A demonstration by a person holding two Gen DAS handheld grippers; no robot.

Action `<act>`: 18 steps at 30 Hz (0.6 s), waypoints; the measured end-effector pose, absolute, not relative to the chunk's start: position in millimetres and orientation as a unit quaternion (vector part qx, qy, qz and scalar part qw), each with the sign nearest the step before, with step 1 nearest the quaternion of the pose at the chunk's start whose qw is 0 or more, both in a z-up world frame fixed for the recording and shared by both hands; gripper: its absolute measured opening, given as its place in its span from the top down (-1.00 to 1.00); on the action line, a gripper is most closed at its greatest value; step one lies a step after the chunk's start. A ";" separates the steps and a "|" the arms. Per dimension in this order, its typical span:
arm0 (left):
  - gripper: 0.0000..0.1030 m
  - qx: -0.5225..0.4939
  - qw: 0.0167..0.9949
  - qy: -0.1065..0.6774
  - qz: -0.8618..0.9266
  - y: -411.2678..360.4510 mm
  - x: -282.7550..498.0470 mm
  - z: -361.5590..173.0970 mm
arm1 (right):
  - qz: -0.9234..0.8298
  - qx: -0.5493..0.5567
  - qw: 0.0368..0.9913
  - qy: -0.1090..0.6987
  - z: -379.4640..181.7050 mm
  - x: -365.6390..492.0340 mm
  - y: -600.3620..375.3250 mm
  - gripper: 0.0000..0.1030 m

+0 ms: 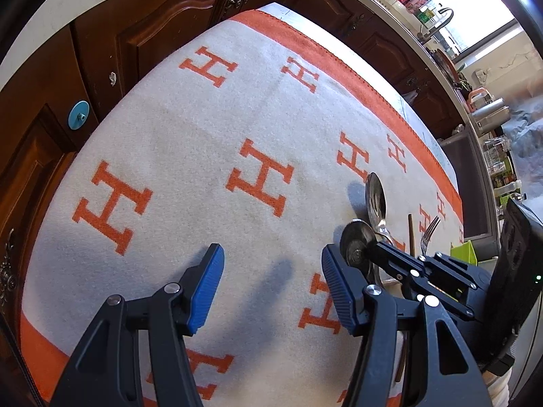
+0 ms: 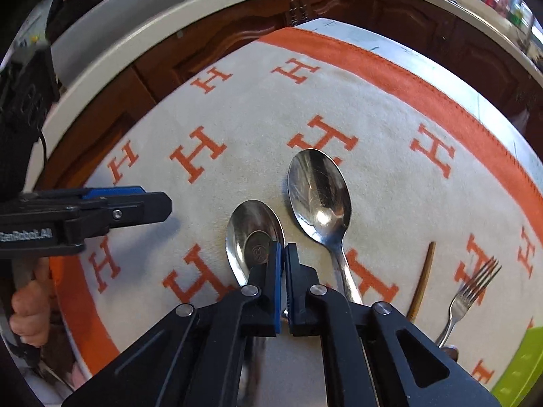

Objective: Organize utensils
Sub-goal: 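Grasp two stacked metal spoons with the right tool and lift them, then carry the two metal spoons into the green tray and open the right tool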

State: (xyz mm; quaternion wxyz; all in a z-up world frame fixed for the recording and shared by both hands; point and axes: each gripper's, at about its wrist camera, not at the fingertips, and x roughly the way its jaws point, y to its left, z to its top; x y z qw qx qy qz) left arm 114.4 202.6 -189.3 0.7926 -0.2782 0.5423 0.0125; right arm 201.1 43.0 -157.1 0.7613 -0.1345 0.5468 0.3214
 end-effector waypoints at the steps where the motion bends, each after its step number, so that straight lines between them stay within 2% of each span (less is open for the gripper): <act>1: -0.13 -0.277 0.794 0.542 0.012 202.2 115.2 -188.8 | 0.321 -0.116 0.764 0.547 -155.1 200.3 39.3 1.00; 10: -0.13 -0.283 0.813 0.509 -0.030 179.2 143.9 -181.3 | 0.299 0.022 0.795 0.528 -140.3 189.2 -15.0 1.00; 18: -0.11 -0.278 0.822 0.496 -0.045 143.3 177.6 -194.4 | 0.260 0.076 0.823 0.500 -111.1 179.8 -78.8 1.00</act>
